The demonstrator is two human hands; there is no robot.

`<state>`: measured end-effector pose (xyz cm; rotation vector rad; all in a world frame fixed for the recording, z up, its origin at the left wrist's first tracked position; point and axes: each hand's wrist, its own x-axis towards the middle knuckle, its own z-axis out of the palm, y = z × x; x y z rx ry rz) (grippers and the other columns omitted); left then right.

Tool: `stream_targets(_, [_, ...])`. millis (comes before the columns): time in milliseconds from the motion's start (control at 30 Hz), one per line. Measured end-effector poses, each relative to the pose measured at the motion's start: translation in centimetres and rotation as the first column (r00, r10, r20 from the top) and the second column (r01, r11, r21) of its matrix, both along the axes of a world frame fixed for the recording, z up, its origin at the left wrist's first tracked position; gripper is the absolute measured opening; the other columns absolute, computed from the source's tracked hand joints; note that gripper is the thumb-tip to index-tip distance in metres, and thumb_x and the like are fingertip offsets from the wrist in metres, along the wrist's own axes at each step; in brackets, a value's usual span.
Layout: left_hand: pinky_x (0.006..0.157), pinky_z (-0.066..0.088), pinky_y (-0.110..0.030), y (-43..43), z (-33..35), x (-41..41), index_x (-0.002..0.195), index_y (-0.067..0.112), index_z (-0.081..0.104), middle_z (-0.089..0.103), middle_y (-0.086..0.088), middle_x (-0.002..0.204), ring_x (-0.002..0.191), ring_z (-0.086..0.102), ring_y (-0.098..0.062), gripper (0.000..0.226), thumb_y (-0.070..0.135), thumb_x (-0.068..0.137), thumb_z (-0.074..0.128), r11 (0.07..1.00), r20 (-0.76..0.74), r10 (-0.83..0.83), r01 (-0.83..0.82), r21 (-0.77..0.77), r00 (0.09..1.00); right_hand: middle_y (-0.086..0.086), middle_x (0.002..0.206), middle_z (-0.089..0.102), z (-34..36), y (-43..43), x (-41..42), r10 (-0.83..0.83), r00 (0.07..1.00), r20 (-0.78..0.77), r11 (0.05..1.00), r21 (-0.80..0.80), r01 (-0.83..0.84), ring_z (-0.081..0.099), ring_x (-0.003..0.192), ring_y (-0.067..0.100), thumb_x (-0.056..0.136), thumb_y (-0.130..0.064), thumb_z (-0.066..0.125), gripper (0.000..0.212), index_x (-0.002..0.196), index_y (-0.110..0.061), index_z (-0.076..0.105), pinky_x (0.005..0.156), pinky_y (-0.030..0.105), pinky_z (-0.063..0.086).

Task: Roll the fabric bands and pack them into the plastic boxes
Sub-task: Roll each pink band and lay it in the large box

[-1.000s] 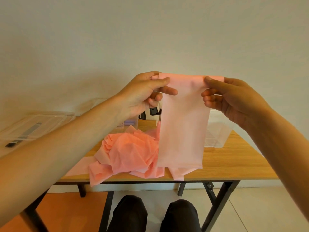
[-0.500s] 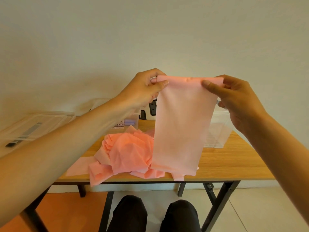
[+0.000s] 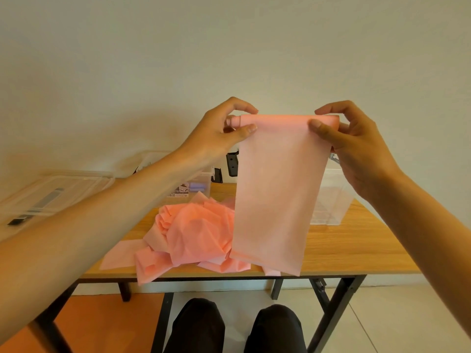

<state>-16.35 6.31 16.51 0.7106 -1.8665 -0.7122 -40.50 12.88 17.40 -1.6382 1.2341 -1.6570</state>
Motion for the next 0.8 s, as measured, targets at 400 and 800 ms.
stream_targets(400, [0.068,0.041,-0.009,-0.24,0.45,0.28,0.114,0.011,0.058,0.064,0.002,0.099,0.074,0.058,0.005,0.017,0.004,0.098,0.061,0.992,-0.054,-0.01,0.004,-0.122,0.998,0.009,0.095,0.068,0.27,0.09,-0.34,0.141,0.988,-0.059,0.987,-0.065,-0.145,0.061,0.075,0.015,0.087,-0.027,0.072,0.033,0.117,-0.02,0.061,0.062,0.022,0.049])
stream_targets(800, [0.082,0.047,-0.029,-0.56,0.59,0.64,0.117,0.015,0.061,0.062,0.004,0.107,0.089,0.055,-0.012,0.026,0.012,0.092,0.066,0.981,-0.096,-0.029,0.01,-0.193,0.995,0.0,0.101,0.072,0.02,-0.52,-0.75,0.083,0.991,-0.107,0.988,-0.122,-0.096,0.067,0.093,0.015,0.085,-0.031,0.074,0.028,0.107,-0.014,0.068,0.084,0.035,0.055])
